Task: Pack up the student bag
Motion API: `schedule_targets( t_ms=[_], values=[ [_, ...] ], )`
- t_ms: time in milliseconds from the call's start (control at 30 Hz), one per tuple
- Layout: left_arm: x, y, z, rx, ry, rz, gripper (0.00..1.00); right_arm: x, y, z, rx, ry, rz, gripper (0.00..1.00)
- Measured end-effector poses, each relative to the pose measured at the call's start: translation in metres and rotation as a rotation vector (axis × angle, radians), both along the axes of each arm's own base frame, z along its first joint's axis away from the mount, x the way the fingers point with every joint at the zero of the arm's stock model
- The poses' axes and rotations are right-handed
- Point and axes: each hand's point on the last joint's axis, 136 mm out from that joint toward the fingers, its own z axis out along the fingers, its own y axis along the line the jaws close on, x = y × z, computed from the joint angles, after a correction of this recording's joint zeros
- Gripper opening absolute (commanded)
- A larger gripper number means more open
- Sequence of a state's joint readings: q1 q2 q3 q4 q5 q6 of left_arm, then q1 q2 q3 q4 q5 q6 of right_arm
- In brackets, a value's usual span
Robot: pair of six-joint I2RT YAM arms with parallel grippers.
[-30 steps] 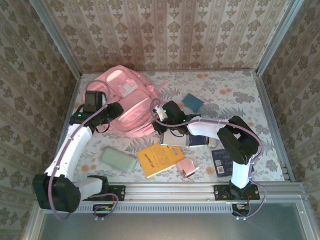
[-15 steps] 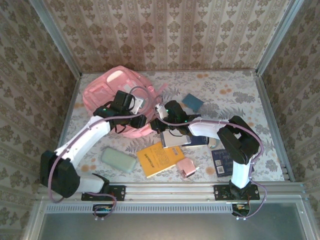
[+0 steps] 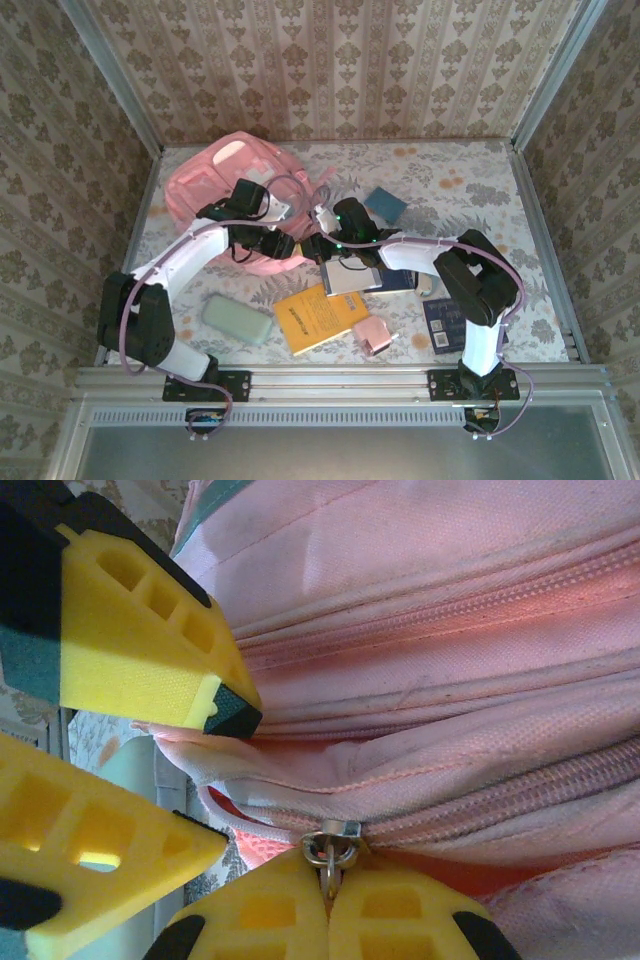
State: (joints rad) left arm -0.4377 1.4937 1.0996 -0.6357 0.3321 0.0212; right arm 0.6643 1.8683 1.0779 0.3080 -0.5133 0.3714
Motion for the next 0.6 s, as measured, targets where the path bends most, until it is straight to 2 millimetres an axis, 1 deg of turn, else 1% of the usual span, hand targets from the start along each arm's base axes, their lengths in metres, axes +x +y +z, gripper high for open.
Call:
schedule_targets(
  t_ms=[200, 367, 433, 500, 600],
  values=[
    [0.004, 0.004, -0.006, 0.030, -0.004, 0.008, 0.40, -0.001, 0.001, -0.002, 0.005, 0.011, 0.008, 0.00],
    [0.006, 0.005, -0.015, 0.051, 0.012, 0.013, 0.45, -0.002, 0.001, -0.004, 0.009, 0.031, 0.004, 0.00],
    [0.006, 0.005, -0.018, 0.058, 0.017, 0.013, 0.44, -0.002, 0.001, -0.005, 0.010, 0.036, 0.001, 0.00],
    [0.006, 0.006, -0.019, 0.070, 0.012, 0.011, 0.40, -0.001, 0.002, -0.005, 0.013, 0.040, -0.001, 0.00],
    [0.007, 0.007, -0.021, 0.092, 0.004, 0.012, 0.25, 0.000, 0.004, -0.008, 0.026, 0.050, -0.006, 0.00]
  ],
)
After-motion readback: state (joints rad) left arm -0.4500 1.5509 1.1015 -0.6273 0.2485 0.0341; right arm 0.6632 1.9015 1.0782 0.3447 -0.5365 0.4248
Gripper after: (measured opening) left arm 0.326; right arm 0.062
